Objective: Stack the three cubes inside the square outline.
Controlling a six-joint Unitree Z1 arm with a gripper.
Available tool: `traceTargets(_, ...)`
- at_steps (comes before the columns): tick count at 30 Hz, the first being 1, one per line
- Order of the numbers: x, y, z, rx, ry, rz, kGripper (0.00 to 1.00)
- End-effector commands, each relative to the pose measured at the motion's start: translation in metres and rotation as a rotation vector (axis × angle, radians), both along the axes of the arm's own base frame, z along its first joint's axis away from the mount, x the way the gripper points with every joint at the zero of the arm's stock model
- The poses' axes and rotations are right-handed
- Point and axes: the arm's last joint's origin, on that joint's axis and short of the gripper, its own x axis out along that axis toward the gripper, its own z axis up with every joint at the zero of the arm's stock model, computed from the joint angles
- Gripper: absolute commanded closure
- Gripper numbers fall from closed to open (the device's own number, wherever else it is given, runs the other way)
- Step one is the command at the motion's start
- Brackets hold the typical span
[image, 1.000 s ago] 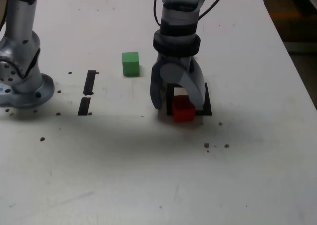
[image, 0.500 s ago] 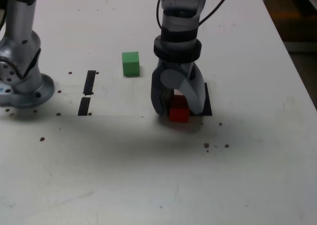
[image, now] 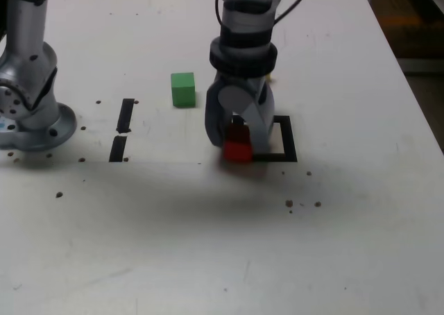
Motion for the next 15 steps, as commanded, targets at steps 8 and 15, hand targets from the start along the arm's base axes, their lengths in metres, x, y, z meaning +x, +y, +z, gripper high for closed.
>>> traceTargets(8,0.007,0.015,0.024,0.038,-0.025,0.07,0.86)
traceTargets(15,0.015,0.027,0.024,0.041,-0.027,0.172,0.86)
